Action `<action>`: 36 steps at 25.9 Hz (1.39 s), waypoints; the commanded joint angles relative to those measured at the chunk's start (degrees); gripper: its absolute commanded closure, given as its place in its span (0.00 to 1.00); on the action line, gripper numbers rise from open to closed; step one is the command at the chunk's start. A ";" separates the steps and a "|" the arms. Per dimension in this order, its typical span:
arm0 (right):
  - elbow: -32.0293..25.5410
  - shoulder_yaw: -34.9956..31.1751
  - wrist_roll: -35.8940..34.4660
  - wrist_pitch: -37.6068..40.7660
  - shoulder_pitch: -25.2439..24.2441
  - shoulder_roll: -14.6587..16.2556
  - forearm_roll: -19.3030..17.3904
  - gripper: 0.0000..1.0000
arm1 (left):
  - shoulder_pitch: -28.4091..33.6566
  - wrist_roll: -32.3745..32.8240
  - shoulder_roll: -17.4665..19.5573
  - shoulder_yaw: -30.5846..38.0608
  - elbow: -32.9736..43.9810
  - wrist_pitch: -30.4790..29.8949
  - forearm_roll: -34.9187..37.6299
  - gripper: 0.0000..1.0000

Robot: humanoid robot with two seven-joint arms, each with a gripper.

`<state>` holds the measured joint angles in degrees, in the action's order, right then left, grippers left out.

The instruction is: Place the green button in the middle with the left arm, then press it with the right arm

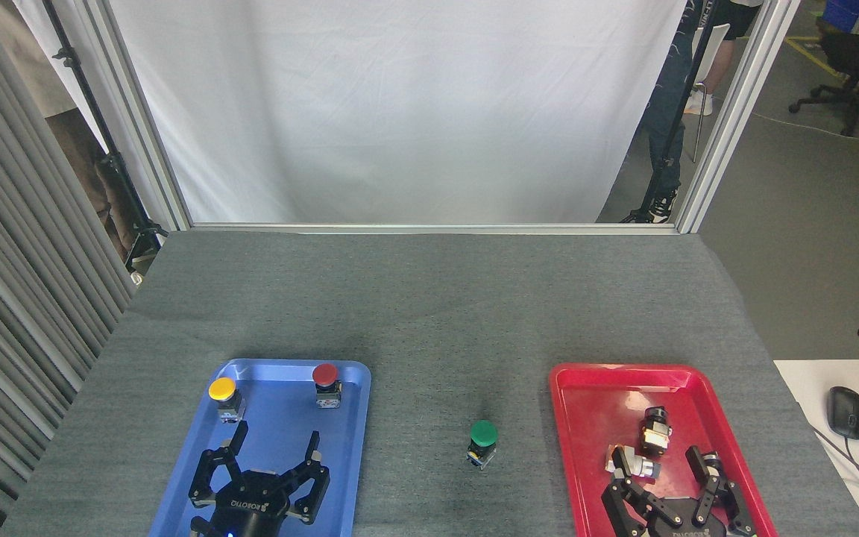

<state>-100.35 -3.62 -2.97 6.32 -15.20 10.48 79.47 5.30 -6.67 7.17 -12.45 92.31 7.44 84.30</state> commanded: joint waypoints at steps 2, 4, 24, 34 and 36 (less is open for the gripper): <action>-0.02 -0.08 0.16 -0.17 0.08 0.15 -0.01 0.00 | 0.76 0.52 -0.40 1.46 0.50 1.00 -0.01 0.00; -0.02 -0.08 0.16 -0.17 -0.01 0.15 -0.01 0.00 | 0.76 0.34 -0.40 1.90 0.59 1.09 -0.01 0.00; 8.41 13.90 0.42 -0.78 8.87 -2.84 3.24 0.98 | 3.75 -0.01 -0.40 7.35 0.94 2.58 -0.10 0.00; 18.34 19.35 0.42 -5.53 15.81 -7.06 6.58 1.00 | 3.66 0.17 -0.32 7.44 0.86 2.41 -1.86 0.00; 19.75 19.44 0.42 -6.06 16.87 -7.58 6.93 1.00 | 3.66 0.25 -0.32 7.44 0.86 2.32 -1.86 0.00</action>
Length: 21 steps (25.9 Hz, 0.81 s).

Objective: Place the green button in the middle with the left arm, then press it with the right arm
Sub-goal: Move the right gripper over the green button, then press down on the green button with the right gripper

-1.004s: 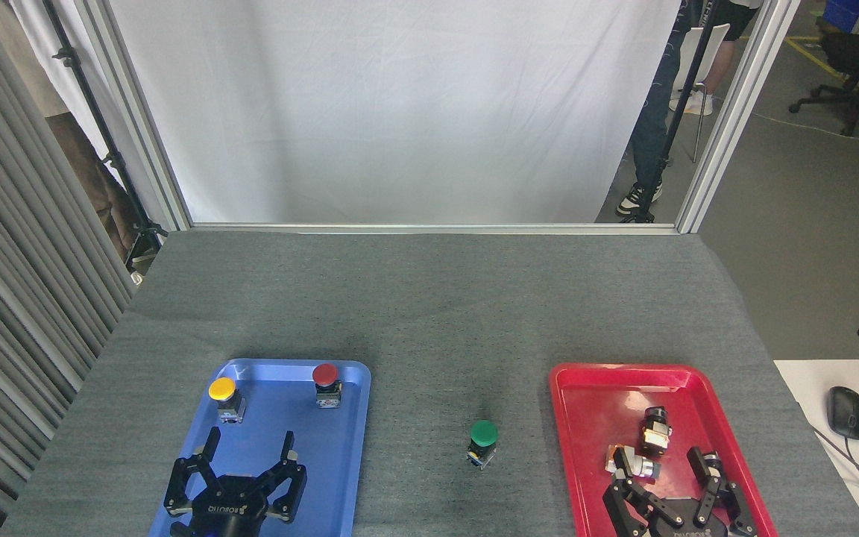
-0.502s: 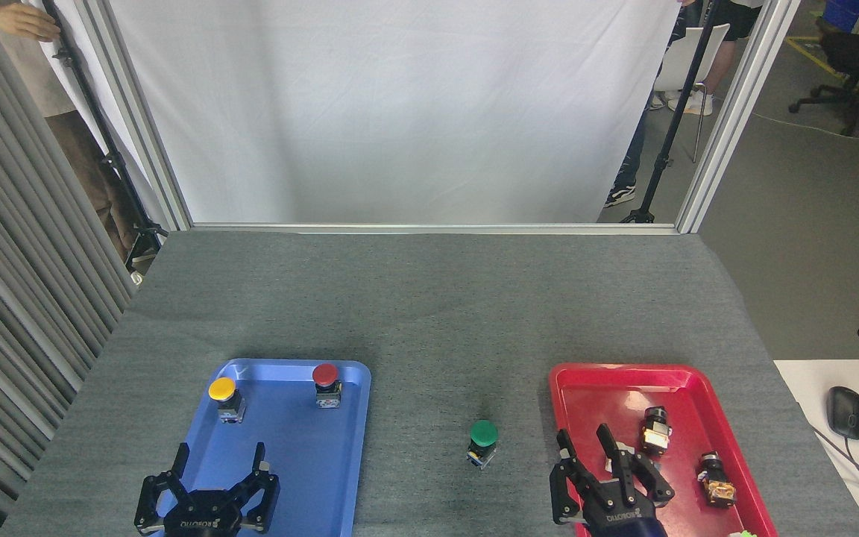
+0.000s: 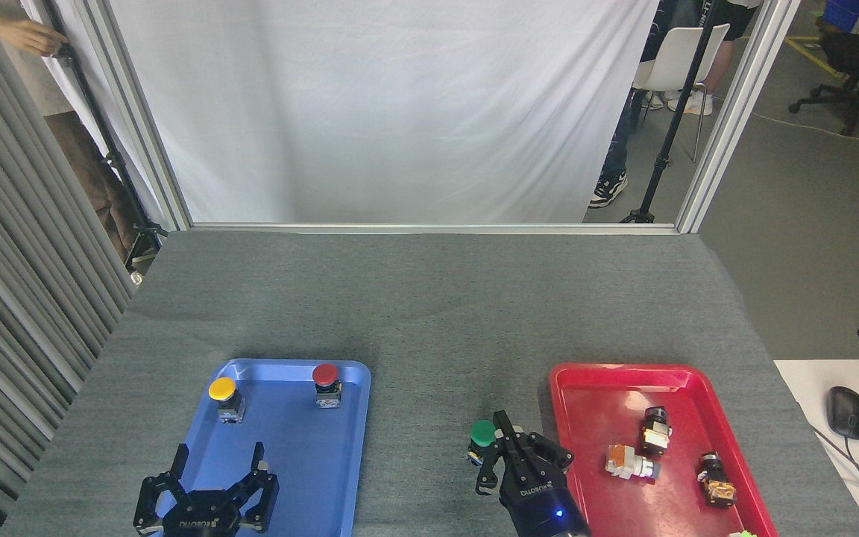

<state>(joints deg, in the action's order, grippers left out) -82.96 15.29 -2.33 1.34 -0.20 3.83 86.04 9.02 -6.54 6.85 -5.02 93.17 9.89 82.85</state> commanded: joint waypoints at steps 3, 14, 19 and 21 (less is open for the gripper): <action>3.60 0.53 -0.30 -1.08 2.05 -1.11 0.71 1.00 | 0.03 0.21 0.01 0.01 0.08 -0.22 -0.41 0.00; 10.45 2.64 -0.83 -3.80 4.42 -1.64 1.06 1.00 | 0.03 0.38 0.01 0.10 0.08 -0.48 -0.84 0.00; 12.56 3.34 -0.92 -5.12 4.42 -1.64 1.50 1.00 | -0.23 0.38 0.01 0.10 0.08 -0.57 -0.84 0.00; 12.56 3.34 -0.92 -5.12 4.42 -1.55 1.50 0.99 | -0.32 0.38 0.01 0.10 0.08 -0.57 -1.11 0.00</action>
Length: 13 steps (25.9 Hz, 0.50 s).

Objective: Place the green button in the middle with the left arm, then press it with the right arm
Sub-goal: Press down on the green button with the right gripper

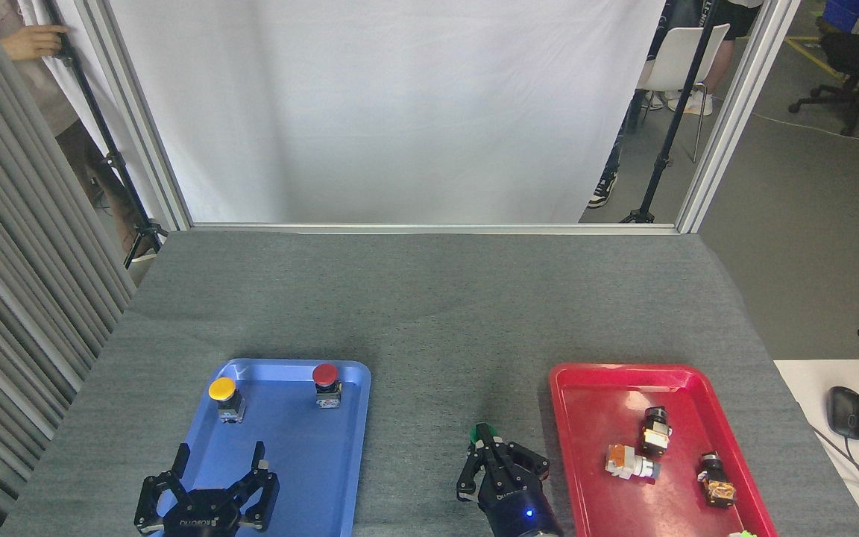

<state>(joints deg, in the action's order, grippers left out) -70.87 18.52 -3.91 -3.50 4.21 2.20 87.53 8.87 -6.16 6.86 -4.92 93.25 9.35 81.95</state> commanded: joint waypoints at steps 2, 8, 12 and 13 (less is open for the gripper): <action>0.47 0.11 0.66 -0.28 0.01 0.09 -0.16 0.99 | -0.26 0.01 0.08 0.00 0.00 -0.04 -0.21 0.00; -0.93 0.20 0.48 -0.55 0.01 0.00 -0.43 0.99 | -0.26 0.01 0.08 0.00 0.09 -0.13 -0.21 0.00; -4.89 -0.06 -0.48 -0.72 -0.08 0.09 -0.60 0.99 | -0.43 0.01 -0.01 0.00 0.00 -0.39 -0.21 0.00; -5.42 -0.24 -0.57 -0.72 -0.08 0.09 -0.60 0.99 | -0.43 0.01 0.08 0.00 0.00 -0.39 -0.21 0.00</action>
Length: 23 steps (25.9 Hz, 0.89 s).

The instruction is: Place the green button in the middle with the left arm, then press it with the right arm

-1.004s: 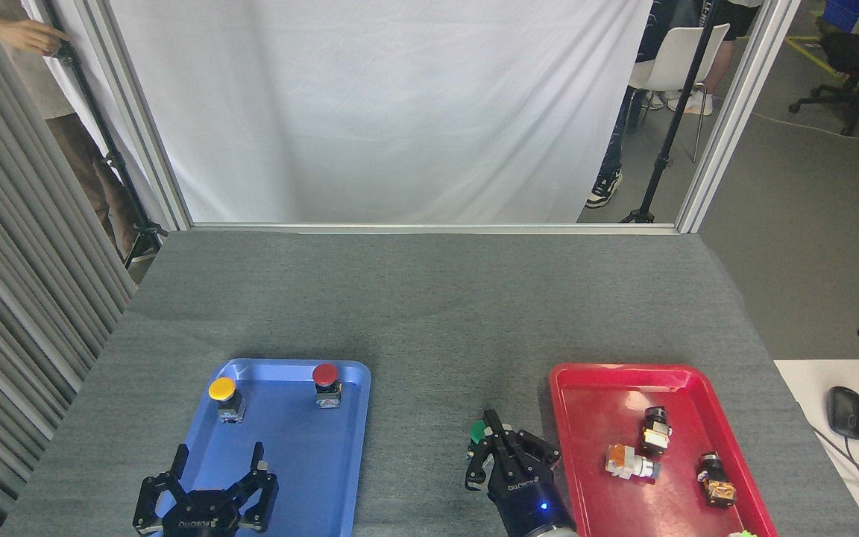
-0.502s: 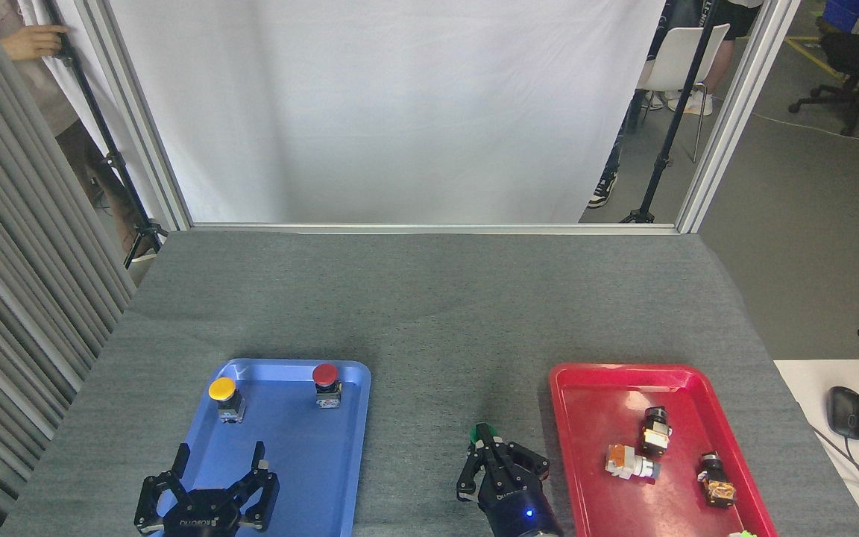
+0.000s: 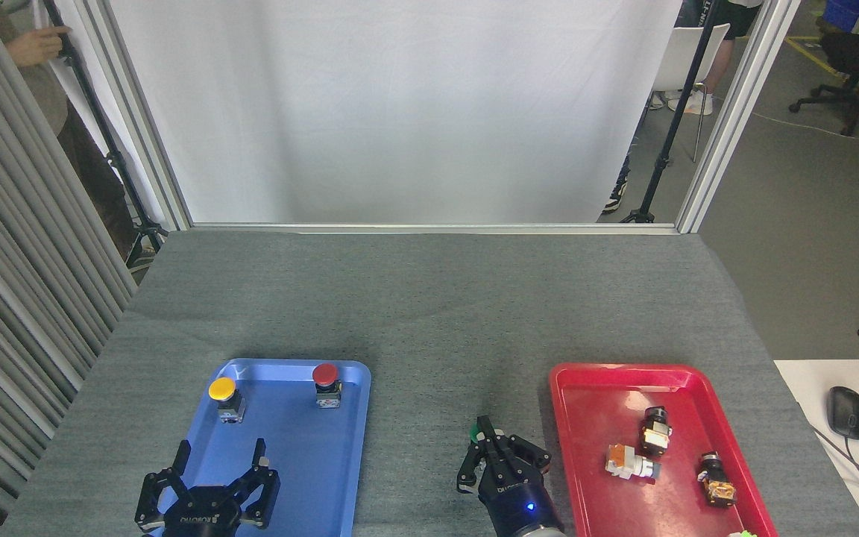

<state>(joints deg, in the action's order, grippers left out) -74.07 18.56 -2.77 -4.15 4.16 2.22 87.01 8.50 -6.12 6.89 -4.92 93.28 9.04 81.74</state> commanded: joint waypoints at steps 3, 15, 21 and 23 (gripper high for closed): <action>-2.75 -0.63 -1.88 -0.07 -0.11 0.24 -0.09 0.98 | -0.15 0.06 0.05 0.00 -0.03 -0.08 0.00 0.00; -14.96 -13.55 -1.71 2.39 -8.38 2.53 -0.09 0.02 | -0.41 0.06 -0.04 0.00 -0.03 -5.79 0.00 0.00; -17.69 -19.35 -1.71 4.15 -11.36 3.93 -0.18 0.01 | -0.15 -0.03 0.40 -0.17 -0.03 -6.14 0.00 0.00; -18.74 -20.59 -1.88 4.76 -12.59 5.08 -0.18 0.01 | -0.06 0.15 0.49 -0.17 -0.03 -6.40 0.00 0.00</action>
<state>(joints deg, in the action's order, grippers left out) -91.15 0.37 -4.50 -0.39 -6.68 6.02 86.87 8.30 -6.25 7.19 -5.06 93.28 2.97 81.74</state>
